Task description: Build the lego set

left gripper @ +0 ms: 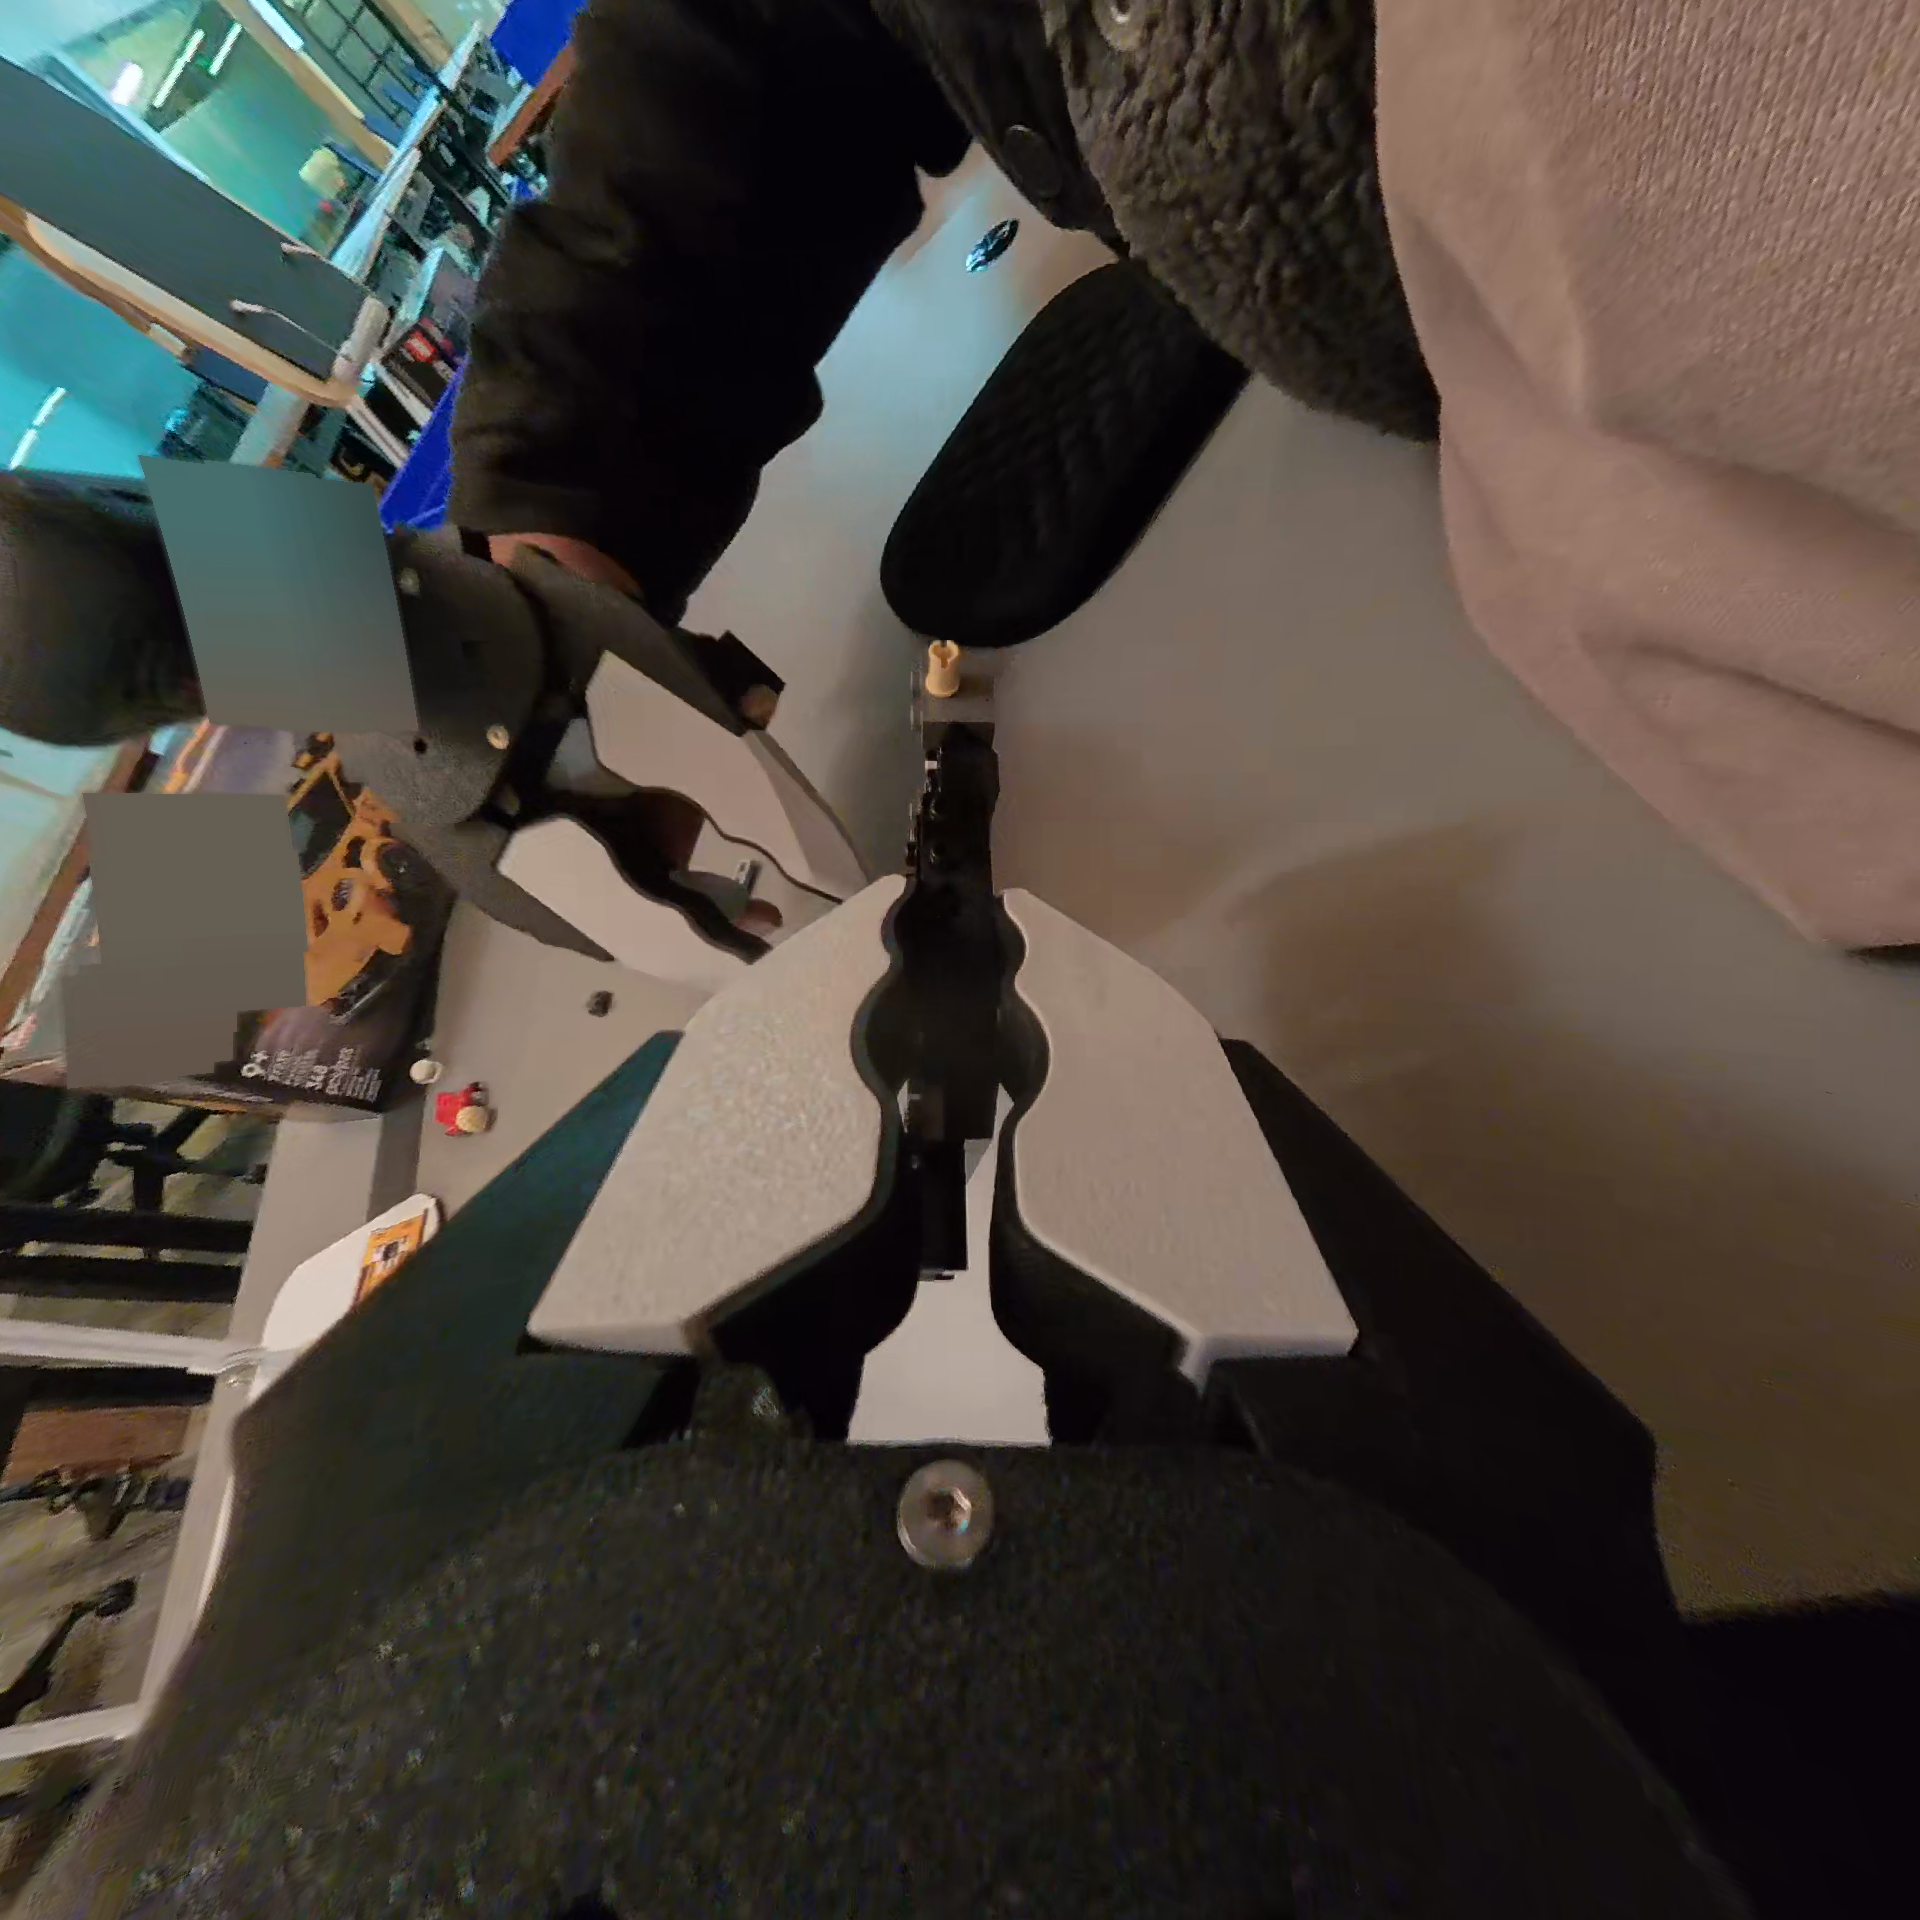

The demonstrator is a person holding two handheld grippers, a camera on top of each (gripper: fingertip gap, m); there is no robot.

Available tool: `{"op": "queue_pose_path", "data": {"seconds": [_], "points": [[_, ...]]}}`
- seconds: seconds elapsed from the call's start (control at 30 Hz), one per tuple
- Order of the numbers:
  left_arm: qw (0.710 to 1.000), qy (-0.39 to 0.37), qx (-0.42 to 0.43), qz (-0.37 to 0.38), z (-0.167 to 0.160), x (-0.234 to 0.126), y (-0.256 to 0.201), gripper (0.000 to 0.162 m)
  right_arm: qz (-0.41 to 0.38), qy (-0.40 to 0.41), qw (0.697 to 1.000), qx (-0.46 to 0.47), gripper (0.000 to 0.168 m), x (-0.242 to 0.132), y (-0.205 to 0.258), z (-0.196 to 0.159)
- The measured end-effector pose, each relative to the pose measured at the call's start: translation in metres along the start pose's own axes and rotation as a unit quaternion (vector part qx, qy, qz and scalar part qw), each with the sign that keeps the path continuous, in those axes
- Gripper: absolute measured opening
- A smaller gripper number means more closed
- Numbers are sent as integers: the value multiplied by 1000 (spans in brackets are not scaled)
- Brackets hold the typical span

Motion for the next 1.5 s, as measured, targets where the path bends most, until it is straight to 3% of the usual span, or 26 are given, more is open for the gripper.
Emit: {"op": "queue_pose_path", "data": {"seconds": [0.13,0.3,0.47,0.73,1.27,1.5], "points": [[1000,4,10,18,0,0,1,11,-34,-66,997,37,26,-19,-5,14],[999,0,8,36,-1,1,6,12,-65,-61,995,36,34,-13,1,9],[999,9,5,53,-8,8,10,12,-38,-155,980,119,36,-10,7,19],[997,39,8,68,-22,14,17,10,-25,-221,960,169,35,-26,4,25],[966,166,153,129,-38,20,18,11,-98,-87,983,126,18,-5,13,30],[966,180,153,106,-41,27,12,11,-118,-21,991,65,14,3,18,24]]}}
Point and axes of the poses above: each gripper's, where its closed fingertips meet, x out along the fingers, z out of its top, y = z × x across the jaws, the point moved 2 cm from there along -x, back along the fingers, and after that the axes turned 9 degrees about -z, right-handed, at the moved point
